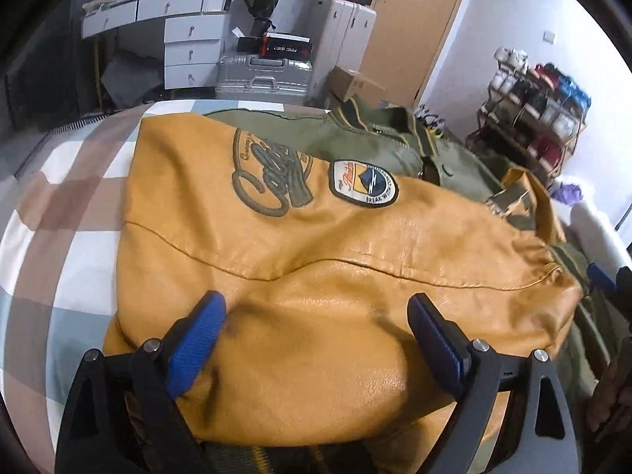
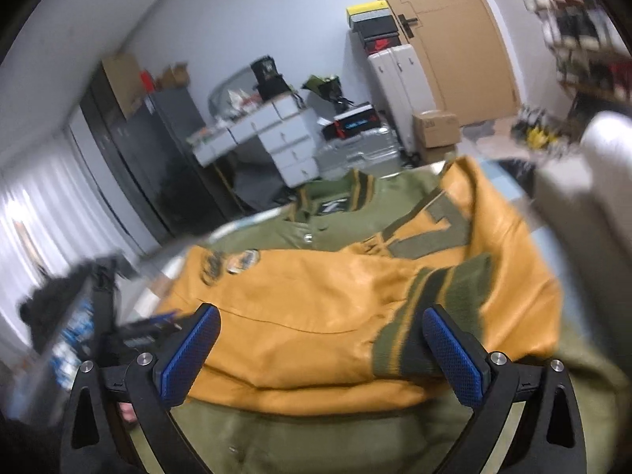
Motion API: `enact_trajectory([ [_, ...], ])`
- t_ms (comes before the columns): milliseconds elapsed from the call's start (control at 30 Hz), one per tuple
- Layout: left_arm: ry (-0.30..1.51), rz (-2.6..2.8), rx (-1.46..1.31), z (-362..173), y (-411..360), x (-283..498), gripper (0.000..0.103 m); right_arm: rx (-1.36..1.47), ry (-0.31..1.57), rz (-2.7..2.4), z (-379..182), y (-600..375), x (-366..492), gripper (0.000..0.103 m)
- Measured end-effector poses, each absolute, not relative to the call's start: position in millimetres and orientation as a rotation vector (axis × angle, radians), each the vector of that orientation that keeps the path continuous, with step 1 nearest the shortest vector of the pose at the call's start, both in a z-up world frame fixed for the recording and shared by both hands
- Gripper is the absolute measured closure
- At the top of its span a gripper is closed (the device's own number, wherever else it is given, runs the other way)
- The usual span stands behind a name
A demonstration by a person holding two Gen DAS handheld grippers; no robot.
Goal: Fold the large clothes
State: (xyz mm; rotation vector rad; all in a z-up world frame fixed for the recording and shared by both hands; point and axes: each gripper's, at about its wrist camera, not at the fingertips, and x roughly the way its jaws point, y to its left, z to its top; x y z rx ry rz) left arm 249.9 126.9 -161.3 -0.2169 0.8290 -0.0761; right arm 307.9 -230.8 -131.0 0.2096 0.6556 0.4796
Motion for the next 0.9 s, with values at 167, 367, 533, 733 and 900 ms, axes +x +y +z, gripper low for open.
enact_trajectory([
  [167, 0.825, -0.074, -0.207, -154, 118, 250, 0.013, -0.003, 0.647, 0.235, -103, -230, 314, 0.0],
  [367, 0.813, -0.081, -0.223, -152, 120, 257, 0.013, -0.029, 1.041, 0.189, -158, -226, 385, 0.039],
  [533, 0.761, -0.075, -0.237, -144, 120, 250, 0.013, -0.201, 0.989, 0.113, -143, -200, 390, 0.081],
  [733, 0.744, -0.082, -0.258, -145, 119, 250, 0.013, -0.097, 0.989, 0.086, -108, -214, 402, 0.089],
  [900, 0.751, -0.076, -0.266, -146, 121, 253, 0.013, -0.18, 1.036, 0.082, -120, -205, 390, 0.072],
])
